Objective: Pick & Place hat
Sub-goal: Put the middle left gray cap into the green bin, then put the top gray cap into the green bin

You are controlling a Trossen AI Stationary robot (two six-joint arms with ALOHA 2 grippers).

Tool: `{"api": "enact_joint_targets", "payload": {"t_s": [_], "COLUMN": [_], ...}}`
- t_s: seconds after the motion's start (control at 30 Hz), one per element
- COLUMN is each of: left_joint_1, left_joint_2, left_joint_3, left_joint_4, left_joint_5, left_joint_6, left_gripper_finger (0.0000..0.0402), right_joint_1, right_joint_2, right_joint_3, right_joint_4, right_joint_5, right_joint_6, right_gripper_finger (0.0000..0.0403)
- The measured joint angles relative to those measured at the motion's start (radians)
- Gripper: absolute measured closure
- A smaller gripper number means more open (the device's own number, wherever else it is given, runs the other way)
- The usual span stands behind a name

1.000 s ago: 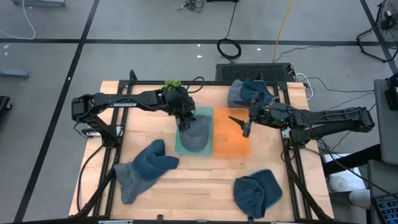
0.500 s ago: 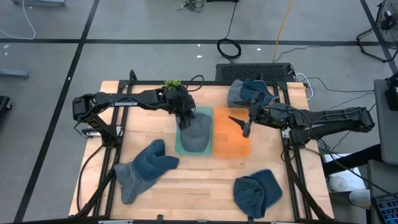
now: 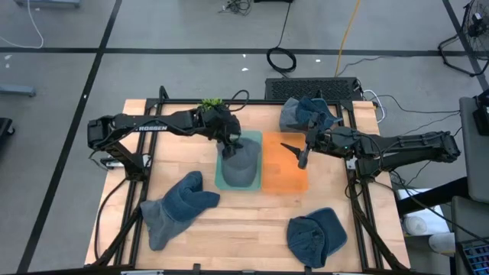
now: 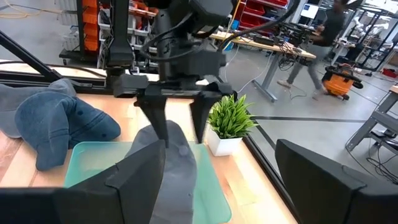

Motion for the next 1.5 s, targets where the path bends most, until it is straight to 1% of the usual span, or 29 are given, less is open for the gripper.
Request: {"api": "enact_joint_targets", "payload": {"t_s": [0.1,0.17,0.27,0.33,0.5,0.6,0.73,0.8,0.93,1.1,1.2,1.3,1.4,1.5], "left_joint_1": [-0.002,-0.017,-0.060,-0.091,-0.144,-0.159,-0.173,-0.179,-0.186,-0.188,-0.188,-0.188,-0.190,-0.195], "left_joint_2": [-0.008,-0.016,-0.015,-0.005,0.051,0.056,0.084,0.114,0.198,0.233,0.207,0.144,0.070,0.000], "left_joint_3": [-0.002,-0.001,0.000,-0.001,-0.002,-0.002,-0.003,0.001,-0.001,-0.001,-0.002,-0.002,-0.002,-0.001], "left_joint_4": [-0.017,-0.007,-0.034,-0.061,-0.151,-0.188,-0.188,-0.134,-0.094,-0.109,-0.135,-0.147,-0.147,-0.146], "left_joint_5": [-0.041,-0.040,-0.008,-0.025,-0.229,-0.278,-0.296,-0.280,-0.268,-0.267,-0.265,-0.265,-0.248,-0.235], "left_joint_6": [0.011,0.043,0.107,0.129,0.112,0.072,0.048,0.053,0.082,0.097,0.096,0.072,0.058,0.059], "left_gripper_finger": [0.0075,0.0059,0.0050,0.0052,0.0071,0.0084,0.0109,0.0127,0.0163,0.0195,0.0207,0.0209,0.0197,0.0173], "right_joint_1": [0.000,0.000,0.000,0.000,0.000,0.000,0.000,0.000,0.000,0.000,0.000,0.000,0.000,0.000], "right_joint_2": [0.000,0.000,0.003,0.008,0.023,0.030,0.039,0.043,0.054,0.059,0.059,0.059,0.059,0.059], "right_joint_3": [0.000,0.000,-0.001,-0.001,-0.002,-0.002,-0.002,-0.002,-0.002,-0.001,-0.001,-0.001,-0.001,-0.001], "right_joint_4": [-0.009,-0.019,-0.032,-0.035,-0.044,-0.047,-0.048,-0.043,-0.047,-0.049,-0.045,-0.036,-0.041,-0.047], "right_joint_5": [0.000,0.000,0.000,0.000,0.000,-0.002,-0.002,-0.002,-0.005,-0.005,-0.005,0.001,0.000,-0.004], "right_joint_6": [0.000,0.000,0.001,0.001,0.001,0.001,0.007,0.008,0.022,0.031,0.029,0.031,0.031,0.031], "right_gripper_finger": [0.0110,0.0110,0.0110,0.0110,0.0110,0.0110,0.0110,0.0110,0.0110,0.0110,0.0110,0.0110,0.0110,0.0110]}}
